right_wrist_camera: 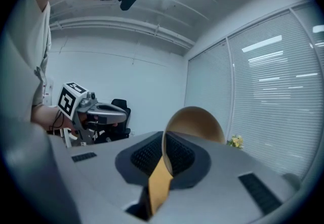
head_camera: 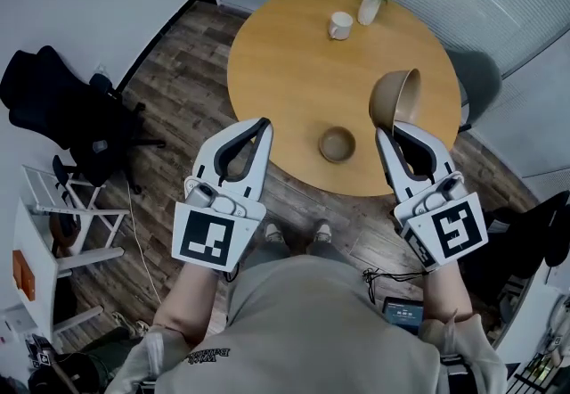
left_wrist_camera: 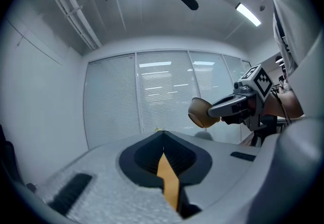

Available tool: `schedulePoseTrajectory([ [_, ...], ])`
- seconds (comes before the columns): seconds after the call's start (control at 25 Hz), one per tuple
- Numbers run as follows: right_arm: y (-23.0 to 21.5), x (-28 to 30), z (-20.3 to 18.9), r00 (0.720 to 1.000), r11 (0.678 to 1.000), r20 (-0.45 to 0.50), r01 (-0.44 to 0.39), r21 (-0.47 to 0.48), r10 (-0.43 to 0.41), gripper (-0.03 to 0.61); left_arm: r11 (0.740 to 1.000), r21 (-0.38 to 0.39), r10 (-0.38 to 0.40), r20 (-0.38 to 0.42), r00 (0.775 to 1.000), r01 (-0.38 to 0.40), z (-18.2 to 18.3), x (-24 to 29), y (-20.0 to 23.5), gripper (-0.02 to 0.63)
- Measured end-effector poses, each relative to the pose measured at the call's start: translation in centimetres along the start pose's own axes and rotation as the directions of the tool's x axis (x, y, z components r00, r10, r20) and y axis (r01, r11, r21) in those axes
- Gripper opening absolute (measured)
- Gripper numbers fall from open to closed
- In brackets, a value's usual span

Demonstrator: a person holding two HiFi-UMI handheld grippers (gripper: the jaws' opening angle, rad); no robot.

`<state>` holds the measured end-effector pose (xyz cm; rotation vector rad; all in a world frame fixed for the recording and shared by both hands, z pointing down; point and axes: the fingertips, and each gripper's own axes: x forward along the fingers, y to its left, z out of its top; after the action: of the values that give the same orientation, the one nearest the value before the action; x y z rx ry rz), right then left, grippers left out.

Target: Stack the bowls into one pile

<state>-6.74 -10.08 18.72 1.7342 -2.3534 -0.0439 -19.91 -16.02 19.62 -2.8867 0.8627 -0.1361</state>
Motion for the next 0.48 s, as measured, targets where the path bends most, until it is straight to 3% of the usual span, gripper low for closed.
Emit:
schedulePoseTrajectory([
  [0.48,1.7,-1.9,-1.0,1.000,0.999,0.004,-0.017,0.043,0.017,0.035,1.000,-0.010,-0.009,-0.049,0.999,0.008,-1.3,-1.0,-2.0,0.018],
])
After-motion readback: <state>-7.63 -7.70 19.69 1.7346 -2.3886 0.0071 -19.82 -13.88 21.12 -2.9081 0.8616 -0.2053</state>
